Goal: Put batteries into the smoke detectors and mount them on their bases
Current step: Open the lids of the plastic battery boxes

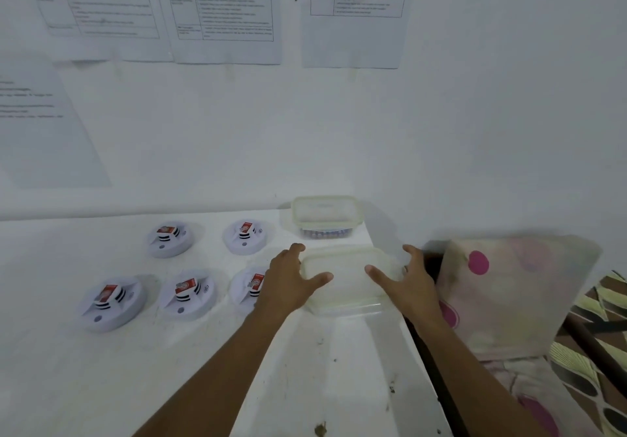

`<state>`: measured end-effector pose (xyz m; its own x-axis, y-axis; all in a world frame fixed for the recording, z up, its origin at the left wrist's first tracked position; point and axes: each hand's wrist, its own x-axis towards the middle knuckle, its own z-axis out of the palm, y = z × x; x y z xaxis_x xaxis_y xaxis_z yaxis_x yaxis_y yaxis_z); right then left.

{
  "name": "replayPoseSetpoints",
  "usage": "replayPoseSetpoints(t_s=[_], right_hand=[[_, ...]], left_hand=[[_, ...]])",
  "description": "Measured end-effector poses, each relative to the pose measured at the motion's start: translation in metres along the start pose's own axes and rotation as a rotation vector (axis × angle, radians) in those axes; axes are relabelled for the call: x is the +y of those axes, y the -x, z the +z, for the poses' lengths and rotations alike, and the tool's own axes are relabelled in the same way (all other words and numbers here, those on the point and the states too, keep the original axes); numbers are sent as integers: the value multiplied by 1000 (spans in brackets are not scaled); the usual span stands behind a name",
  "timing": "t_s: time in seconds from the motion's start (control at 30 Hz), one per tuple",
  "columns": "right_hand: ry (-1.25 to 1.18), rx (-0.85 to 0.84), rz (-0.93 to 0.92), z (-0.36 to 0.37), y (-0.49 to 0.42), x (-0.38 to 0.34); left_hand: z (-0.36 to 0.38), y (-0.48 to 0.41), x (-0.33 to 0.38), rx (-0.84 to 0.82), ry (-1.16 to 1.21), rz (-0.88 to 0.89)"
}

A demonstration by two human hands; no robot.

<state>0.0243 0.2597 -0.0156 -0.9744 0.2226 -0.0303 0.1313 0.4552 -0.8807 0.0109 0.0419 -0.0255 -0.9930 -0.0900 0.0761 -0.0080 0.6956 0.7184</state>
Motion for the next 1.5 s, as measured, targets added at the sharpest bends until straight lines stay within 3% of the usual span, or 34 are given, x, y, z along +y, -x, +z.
replayPoseSetpoints(t_s=[0.13, 0.3, 0.53, 0.7, 0.8, 0.93, 1.0, 1.13, 1.2, 1.3, 1.5], right_hand=[[35, 44, -60, -15, -4, -13], [-86, 22, -109, -29, -18, -32], [-678, -139, 61, -32, -23, -71], [-869, -199, 68, -28, -35, -65], [-769, -239, -8, -26, -38, -57], [-608, -238, -86, -24, -35, -46], [-430, -179, -122, -21, -35, -39], [-5, 3, -180, -13, -35, -19], [169, -54, -120, -10, -34, -7], [240, -152, -32, -7, -26, 3], [319, -193, -76, -30, -13, -5]], left_hand=[[-13, 1, 4, 89, 179, -11], [-45, -7, 13, 79, 652, 6], [-68, -17, 29, 202, 679, 126], [-60, -14, 23, 112, 1162, -32], [-59, -14, 20, 130, 1248, -174], [-57, -14, 10, -63, 1160, -288], [-58, -13, 6, -74, 1144, -275], [-56, -13, -6, -25, 1098, -241], [-58, -13, -13, 12, 1100, -248], [-62, -15, -18, 79, 1099, -222], [-63, -19, -15, 155, 1090, -188]])
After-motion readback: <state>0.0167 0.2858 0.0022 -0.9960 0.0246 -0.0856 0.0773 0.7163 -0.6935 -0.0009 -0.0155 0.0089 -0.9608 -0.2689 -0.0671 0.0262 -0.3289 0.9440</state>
